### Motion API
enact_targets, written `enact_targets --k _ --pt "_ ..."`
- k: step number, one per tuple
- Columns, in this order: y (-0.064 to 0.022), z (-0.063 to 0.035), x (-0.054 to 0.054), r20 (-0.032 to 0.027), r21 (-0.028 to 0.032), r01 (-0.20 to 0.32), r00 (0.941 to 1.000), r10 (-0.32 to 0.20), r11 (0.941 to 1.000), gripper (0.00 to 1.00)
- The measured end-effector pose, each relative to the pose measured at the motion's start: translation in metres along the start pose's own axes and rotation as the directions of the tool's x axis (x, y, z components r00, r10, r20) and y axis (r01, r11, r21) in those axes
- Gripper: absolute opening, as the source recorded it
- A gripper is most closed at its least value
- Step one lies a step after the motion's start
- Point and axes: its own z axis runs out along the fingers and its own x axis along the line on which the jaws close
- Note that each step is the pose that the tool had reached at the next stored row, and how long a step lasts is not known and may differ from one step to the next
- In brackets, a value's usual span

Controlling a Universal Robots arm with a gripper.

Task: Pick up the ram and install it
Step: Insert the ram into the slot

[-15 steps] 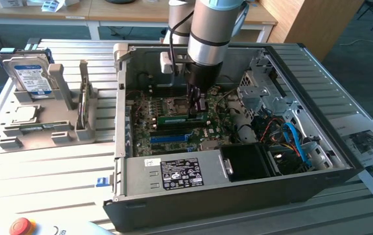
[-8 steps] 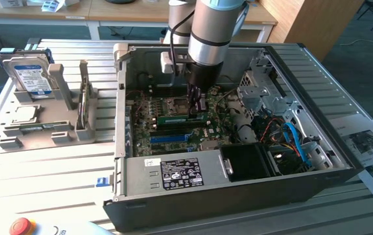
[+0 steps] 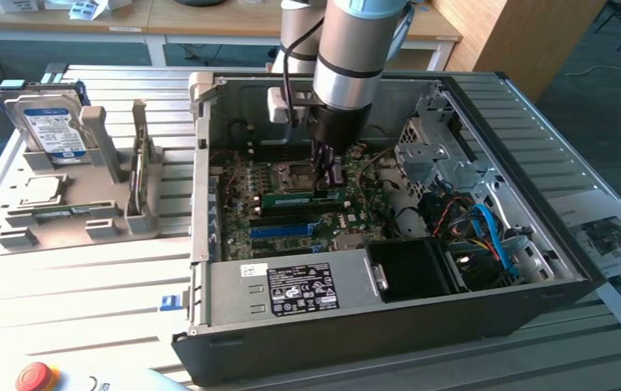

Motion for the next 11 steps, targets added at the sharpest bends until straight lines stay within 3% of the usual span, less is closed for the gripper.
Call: enact_targets --k 3,6,11 --pt "-0.0001 0.0001 0.0 0.0001 0.0 0.0 1.0 0.0 1.0 0.12" --pt "-0.0018 0.0 -0.0001 0.0002 -0.0047 0.0 1.0 0.0 1.0 0.12" --pt "-0.0019 0.0001 -0.0001 0.0 -0.0052 0.0 1.0 0.0 1.0 0.12"
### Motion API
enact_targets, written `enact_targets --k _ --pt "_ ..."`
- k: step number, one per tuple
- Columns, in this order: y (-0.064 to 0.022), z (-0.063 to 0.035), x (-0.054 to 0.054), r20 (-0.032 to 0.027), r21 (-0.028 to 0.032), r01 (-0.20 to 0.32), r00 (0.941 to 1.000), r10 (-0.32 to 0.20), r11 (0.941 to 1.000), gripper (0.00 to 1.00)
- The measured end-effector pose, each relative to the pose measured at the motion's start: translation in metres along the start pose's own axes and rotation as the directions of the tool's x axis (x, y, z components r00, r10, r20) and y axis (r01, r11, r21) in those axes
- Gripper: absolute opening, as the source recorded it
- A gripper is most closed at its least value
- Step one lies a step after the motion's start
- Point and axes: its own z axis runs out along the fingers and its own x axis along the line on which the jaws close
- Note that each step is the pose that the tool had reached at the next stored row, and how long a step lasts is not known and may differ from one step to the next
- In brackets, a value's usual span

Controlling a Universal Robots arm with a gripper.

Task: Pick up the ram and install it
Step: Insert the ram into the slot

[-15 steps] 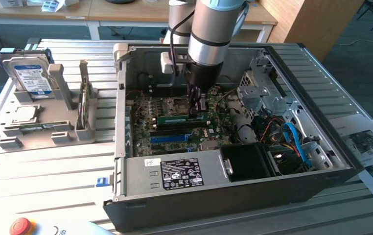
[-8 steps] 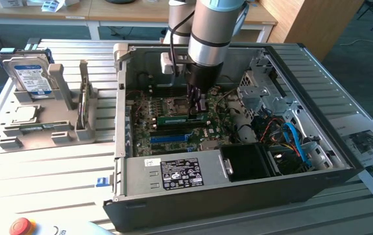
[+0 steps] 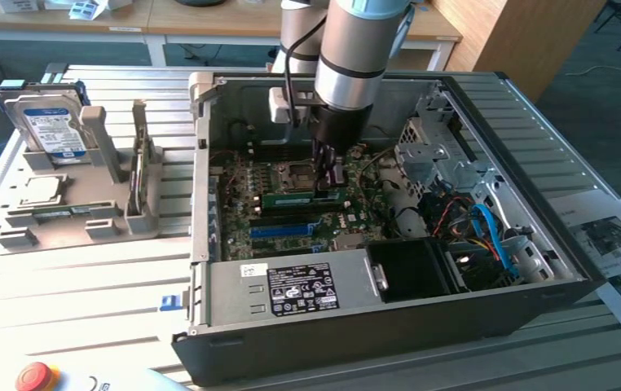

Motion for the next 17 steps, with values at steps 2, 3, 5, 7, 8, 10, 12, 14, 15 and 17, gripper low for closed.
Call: enact_targets --k 2,3,5,7,8,10,12,14,15,17 --pt "-0.0001 0.0012 -0.0001 0.0005 0.0002 0.0 1.0 0.0 1.0 0.12" --pt "-0.0001 0.0016 -0.0001 0.0003 0.0001 0.0 1.0 0.0 1.0 0.12" --pt "-0.0001 0.0025 -0.0001 0.0002 0.0001 0.0 1.0 0.0 1.0 0.12" --pt "-0.0002 0.0031 -0.0001 0.0 0.0 0.0 1.0 0.0 1.0 0.12" --pt "-0.0002 0.0032 -0.0001 0.0001 0.0001 0.0 1.0 0.0 1.0 0.12" --pt "0.0 0.0035 -0.0001 0.0001 0.0 0.0 1.0 0.0 1.0 0.12" --pt "-0.0001 0.0039 -0.0001 0.0002 0.0001 0.0 1.0 0.0 1.0 0.12" --pt "-0.0001 0.0043 -0.0001 0.0001 0.0001 0.0 1.0 0.0 1.0 0.12" --pt "-0.0001 0.0043 -0.0001 0.0 0.0 0.0 1.0 0.0 1.0 0.12" --pt "-0.0001 0.0043 -0.0001 0.0 0.0 0.0 1.0 0.0 1.0 0.12"
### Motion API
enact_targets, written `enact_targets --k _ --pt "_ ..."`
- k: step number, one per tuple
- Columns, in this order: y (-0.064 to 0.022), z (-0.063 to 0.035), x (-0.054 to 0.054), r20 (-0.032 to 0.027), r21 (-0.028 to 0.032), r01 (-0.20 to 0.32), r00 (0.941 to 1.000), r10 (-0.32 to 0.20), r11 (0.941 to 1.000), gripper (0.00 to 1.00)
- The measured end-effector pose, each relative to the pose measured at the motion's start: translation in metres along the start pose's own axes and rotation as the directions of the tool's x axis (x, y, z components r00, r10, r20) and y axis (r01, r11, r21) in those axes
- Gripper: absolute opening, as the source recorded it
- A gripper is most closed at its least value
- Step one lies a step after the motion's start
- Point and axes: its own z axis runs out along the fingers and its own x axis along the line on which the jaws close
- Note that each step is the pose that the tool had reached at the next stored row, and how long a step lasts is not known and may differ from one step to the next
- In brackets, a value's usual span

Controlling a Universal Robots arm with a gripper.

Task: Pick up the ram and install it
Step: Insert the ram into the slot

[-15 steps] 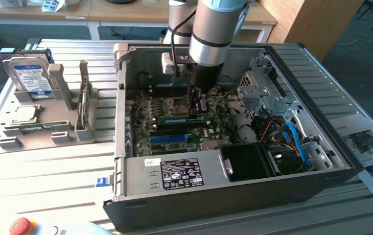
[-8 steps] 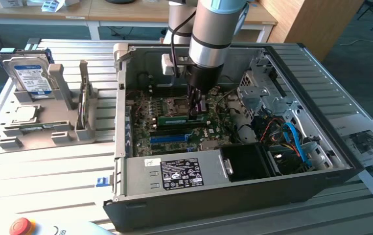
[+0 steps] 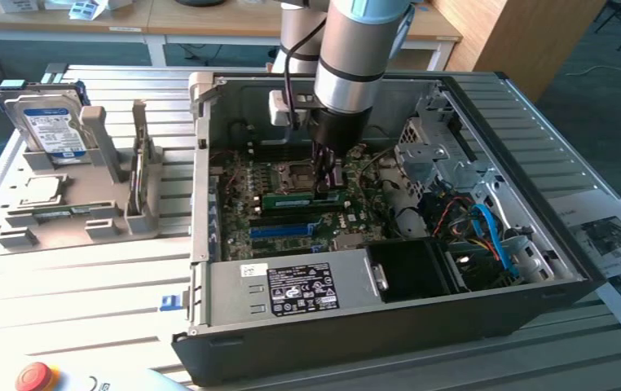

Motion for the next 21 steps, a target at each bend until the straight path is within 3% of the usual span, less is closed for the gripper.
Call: enact_targets --k 9,21 --pt "-0.0001 0.0024 -0.0001 0.0001 -0.0001 0.0 1.0 0.0 1.0 0.12" --pt "-0.0028 0.001 -0.0001 -0.0014 -0.0139 0.0 1.0 0.0 0.9999 0.12"
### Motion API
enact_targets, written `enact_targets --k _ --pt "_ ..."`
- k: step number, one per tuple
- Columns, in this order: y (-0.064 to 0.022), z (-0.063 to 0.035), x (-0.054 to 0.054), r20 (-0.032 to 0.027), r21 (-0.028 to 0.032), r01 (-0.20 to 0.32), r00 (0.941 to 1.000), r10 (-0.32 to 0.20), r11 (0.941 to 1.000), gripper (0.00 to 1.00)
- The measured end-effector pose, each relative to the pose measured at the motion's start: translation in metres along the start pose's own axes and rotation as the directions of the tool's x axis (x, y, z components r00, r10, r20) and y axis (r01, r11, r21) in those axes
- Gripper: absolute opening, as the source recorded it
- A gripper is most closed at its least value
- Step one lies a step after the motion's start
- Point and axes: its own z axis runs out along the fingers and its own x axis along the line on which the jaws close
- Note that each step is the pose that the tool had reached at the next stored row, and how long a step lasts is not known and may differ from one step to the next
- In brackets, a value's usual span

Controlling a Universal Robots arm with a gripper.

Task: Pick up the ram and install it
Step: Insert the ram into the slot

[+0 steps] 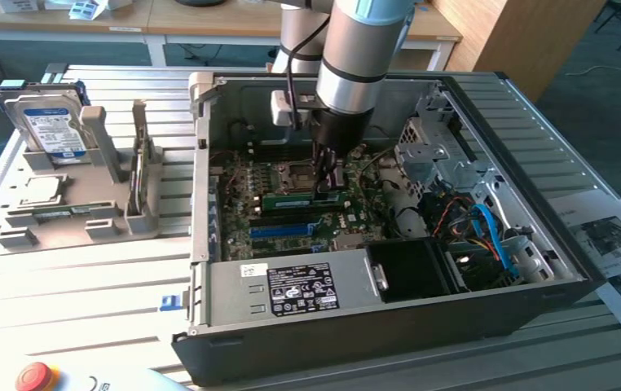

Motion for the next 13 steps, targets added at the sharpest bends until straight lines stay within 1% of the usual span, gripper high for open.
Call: enact_targets --k 7,13 --pt "-0.0001 -0.0002 0.0 -0.0003 -0.0001 0.0 1.0 0.0 1.0 0.12" --pt "0.0001 -0.0031 0.0001 -0.0018 -0.0005 0.0 1.0 0.0 1.0 0.12"
